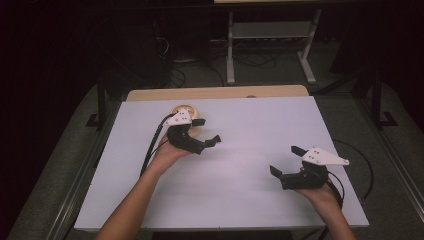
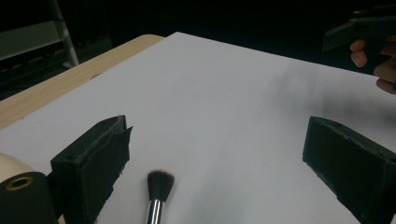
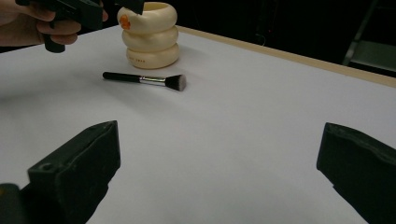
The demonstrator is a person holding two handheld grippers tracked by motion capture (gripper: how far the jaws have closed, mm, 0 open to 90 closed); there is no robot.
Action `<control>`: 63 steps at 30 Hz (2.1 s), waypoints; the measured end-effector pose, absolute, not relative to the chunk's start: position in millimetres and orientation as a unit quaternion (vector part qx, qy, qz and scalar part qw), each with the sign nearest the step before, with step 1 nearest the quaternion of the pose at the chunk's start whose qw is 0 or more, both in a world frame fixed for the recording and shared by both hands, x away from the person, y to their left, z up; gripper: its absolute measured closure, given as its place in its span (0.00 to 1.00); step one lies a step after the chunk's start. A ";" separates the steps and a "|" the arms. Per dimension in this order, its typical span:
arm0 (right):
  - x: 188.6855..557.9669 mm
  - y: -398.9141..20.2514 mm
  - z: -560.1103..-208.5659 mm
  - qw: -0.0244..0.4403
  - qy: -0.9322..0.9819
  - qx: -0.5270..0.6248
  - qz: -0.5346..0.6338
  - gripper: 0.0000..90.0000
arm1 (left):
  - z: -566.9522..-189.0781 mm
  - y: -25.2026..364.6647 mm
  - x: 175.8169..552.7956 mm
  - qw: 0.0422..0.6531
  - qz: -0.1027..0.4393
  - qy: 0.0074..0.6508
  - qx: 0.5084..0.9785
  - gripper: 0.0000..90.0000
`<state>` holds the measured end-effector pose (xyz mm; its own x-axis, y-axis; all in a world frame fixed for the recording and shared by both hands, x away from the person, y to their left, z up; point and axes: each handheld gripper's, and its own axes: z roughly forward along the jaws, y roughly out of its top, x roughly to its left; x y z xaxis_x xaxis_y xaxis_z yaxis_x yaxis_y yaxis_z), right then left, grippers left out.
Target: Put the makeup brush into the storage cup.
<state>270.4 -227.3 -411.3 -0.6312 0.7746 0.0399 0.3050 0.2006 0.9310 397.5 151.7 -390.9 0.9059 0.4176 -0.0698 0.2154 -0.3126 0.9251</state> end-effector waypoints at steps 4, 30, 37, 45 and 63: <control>270.6 -227.3 -411.4 0.227 0.740 0.365 0.517 0.00 | -390.9 149.4 399.4 0.545 0.092 0.196 0.810 0.08; 271.3 -227.9 -412.1 0.221 0.740 0.368 0.518 0.00 | -398.5 141.9 409.5 0.482 0.098 0.209 0.845 0.35; 271.2 -228.0 -412.1 0.221 0.739 0.368 0.518 0.00 | -404.2 139.0 411.7 0.453 0.109 0.218 0.857 0.46; 271.7 -228.8 -412.4 0.221 0.740 0.368 0.518 0.00 | -411.0 137.2 415.7 0.429 0.113 0.228 0.867 0.52; 271.9 -228.1 -412.9 0.221 0.741 0.366 0.517 0.00 | -421.4 132.4 420.8 0.374 0.125 0.222 0.892 0.65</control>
